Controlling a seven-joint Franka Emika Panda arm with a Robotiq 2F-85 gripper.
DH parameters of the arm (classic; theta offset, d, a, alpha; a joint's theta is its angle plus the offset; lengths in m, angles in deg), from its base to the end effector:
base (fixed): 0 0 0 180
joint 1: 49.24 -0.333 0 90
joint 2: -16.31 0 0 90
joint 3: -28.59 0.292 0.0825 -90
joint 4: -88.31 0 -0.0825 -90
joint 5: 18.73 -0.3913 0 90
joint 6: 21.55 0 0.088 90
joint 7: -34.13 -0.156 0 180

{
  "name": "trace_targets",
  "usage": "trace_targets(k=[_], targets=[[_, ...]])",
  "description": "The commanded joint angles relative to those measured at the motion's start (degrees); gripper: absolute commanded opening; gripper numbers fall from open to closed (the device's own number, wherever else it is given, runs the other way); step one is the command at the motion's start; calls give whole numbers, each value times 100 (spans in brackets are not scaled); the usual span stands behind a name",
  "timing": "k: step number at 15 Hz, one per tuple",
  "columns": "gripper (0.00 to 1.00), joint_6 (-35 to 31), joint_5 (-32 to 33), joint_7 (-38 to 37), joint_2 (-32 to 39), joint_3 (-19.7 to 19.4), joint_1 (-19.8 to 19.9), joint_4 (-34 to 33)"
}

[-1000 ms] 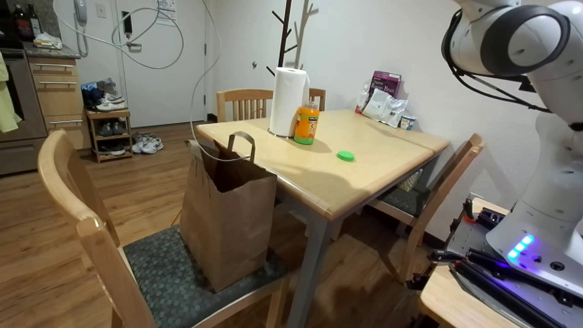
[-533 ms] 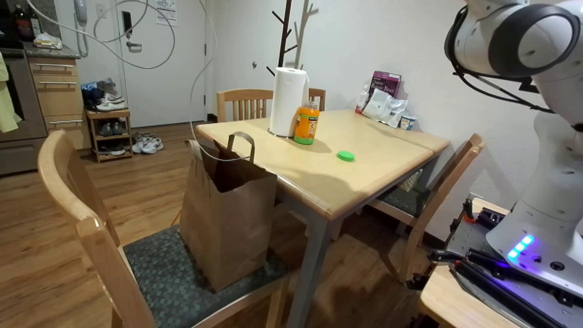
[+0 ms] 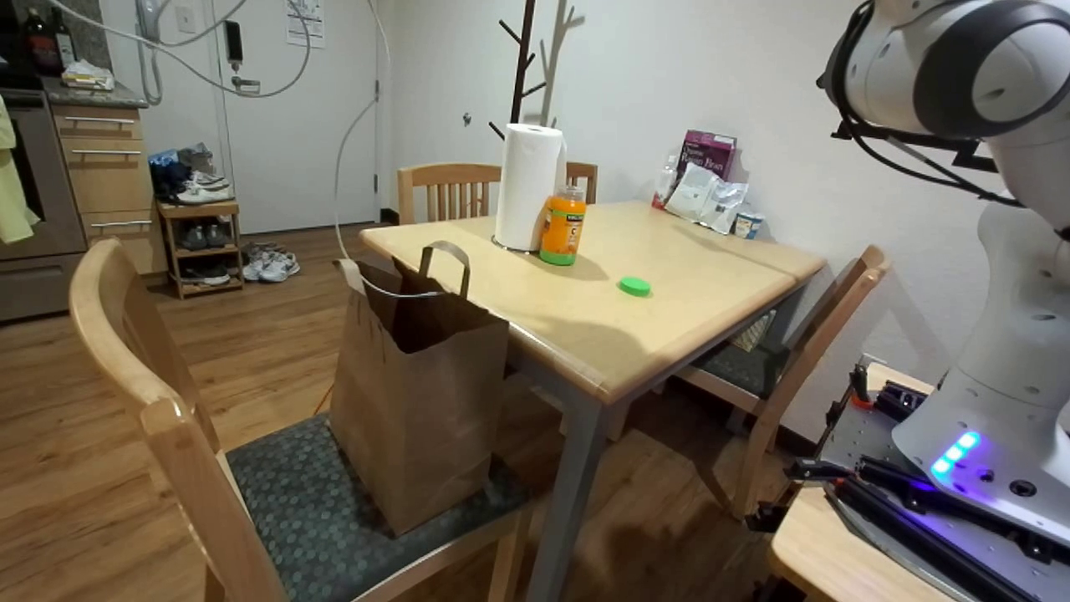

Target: Put the cable inside the brown bag

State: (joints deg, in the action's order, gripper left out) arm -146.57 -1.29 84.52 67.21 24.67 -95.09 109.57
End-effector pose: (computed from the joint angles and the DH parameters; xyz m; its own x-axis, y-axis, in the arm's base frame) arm 0.5879 0.5454 0.6326 -0.2545 0.9399 0.2278 0.5974 -0.0324 0.8013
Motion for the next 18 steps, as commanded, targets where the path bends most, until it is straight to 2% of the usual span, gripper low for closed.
trace_targets(k=[1,4,8,13,18], targets=[[1,-82,117,-48,-77,-31,-171,34],[1,-48,100,-106,-81,-60,-172,45],[1,-18,49,-159,-149,-96,79,22],[1,31,89,-122,-300,-187,504,67],[1,-92,-120,111,42,47,1028,-46]])
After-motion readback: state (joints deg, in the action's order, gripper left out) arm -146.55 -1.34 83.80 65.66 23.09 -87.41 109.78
